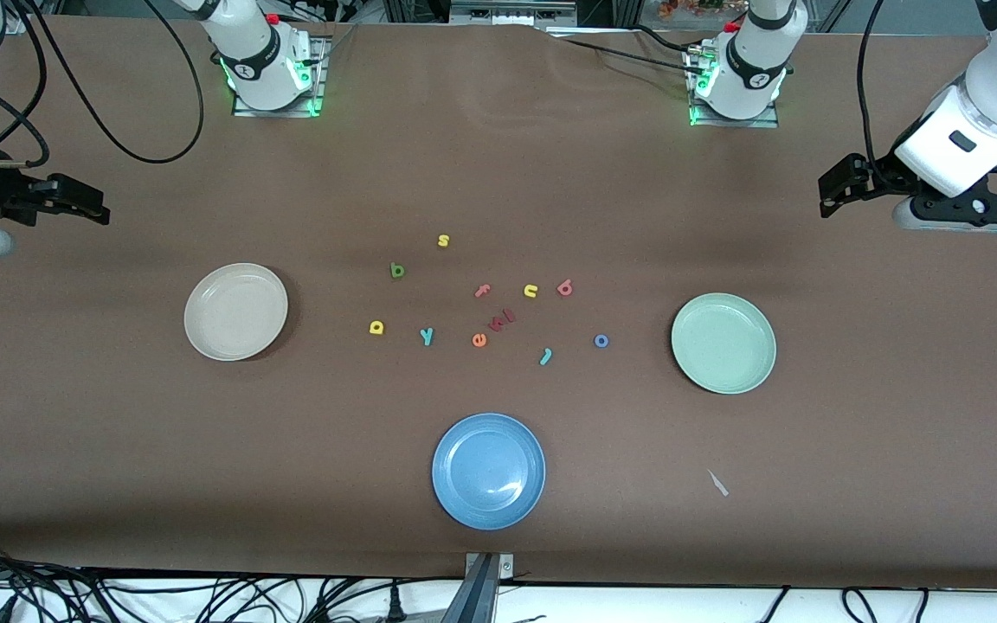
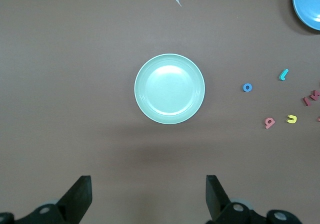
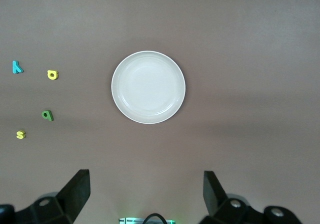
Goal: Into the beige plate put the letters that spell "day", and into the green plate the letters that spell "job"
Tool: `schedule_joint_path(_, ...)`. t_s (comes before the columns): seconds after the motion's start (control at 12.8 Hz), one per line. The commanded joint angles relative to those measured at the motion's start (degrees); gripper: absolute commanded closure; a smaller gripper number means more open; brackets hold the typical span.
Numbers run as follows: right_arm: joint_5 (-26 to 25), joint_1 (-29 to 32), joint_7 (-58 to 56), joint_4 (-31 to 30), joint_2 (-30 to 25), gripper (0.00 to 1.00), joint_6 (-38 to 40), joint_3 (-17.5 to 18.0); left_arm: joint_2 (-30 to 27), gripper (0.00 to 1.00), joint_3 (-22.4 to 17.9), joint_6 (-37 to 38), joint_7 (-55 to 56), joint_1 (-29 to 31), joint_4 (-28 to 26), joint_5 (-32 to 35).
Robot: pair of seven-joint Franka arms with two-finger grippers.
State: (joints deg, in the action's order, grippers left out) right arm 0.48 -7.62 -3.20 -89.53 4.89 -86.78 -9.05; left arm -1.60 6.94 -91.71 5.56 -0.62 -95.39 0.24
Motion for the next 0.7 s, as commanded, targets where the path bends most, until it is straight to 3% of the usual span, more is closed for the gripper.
schedule_joint_path(0.0,-0.57,0.06,-0.23,0.32,-0.15,0.00,0.74,0.09,0.10,0.00,0.26,0.92,-0.82,0.09,1.08,0.29)
schedule_joint_path(0.63,-0.30,0.15,-0.23,0.32,-0.15,0.00,0.74,0.00,0.63,0.00,1.32,0.40,-0.20,0.00,1.08,0.38)
